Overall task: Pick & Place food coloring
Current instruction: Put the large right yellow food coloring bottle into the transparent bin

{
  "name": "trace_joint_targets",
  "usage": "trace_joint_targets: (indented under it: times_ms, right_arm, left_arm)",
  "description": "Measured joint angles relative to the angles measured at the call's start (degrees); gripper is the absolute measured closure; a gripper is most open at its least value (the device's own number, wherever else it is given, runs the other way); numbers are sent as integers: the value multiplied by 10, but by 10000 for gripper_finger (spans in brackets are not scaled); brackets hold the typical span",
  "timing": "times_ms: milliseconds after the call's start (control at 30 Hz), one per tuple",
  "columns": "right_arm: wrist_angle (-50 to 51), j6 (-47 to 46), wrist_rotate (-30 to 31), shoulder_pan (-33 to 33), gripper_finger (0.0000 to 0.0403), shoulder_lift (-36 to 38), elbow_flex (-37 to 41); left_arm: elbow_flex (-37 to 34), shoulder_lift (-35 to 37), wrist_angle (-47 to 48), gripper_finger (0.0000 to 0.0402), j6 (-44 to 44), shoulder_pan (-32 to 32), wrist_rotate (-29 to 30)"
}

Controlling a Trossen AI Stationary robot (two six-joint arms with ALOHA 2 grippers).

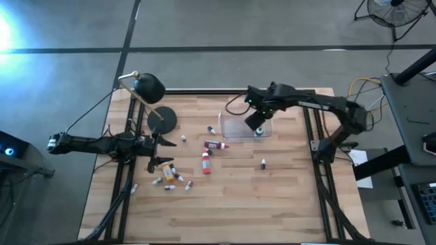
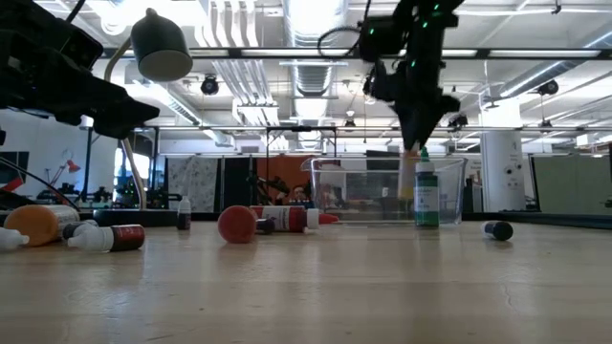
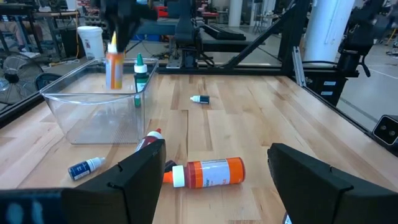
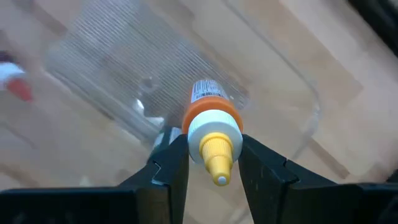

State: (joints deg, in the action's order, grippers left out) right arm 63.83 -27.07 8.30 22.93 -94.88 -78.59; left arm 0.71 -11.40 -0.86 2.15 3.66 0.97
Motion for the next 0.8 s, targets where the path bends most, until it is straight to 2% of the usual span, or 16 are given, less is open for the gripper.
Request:
trace_joint_targets:
  times_ms: [167, 433, 600, 800]
  right_arm:
    - [2, 17, 5, 5, 289, -49, 2]
    - [-1, 45, -20, 8, 284, -64, 1]
    - [-2, 46, -20, 7, 252, -58, 2]
    - [-2, 46, 23, 8, 207, -20, 2]
  left_arm:
    - [0, 0, 0, 145, 0, 0, 0]
    - [0, 0, 0, 145, 0, 0, 0]
    - [0, 0, 0, 145, 0, 0, 0]
    - [0, 0, 0, 145, 0, 0, 0]
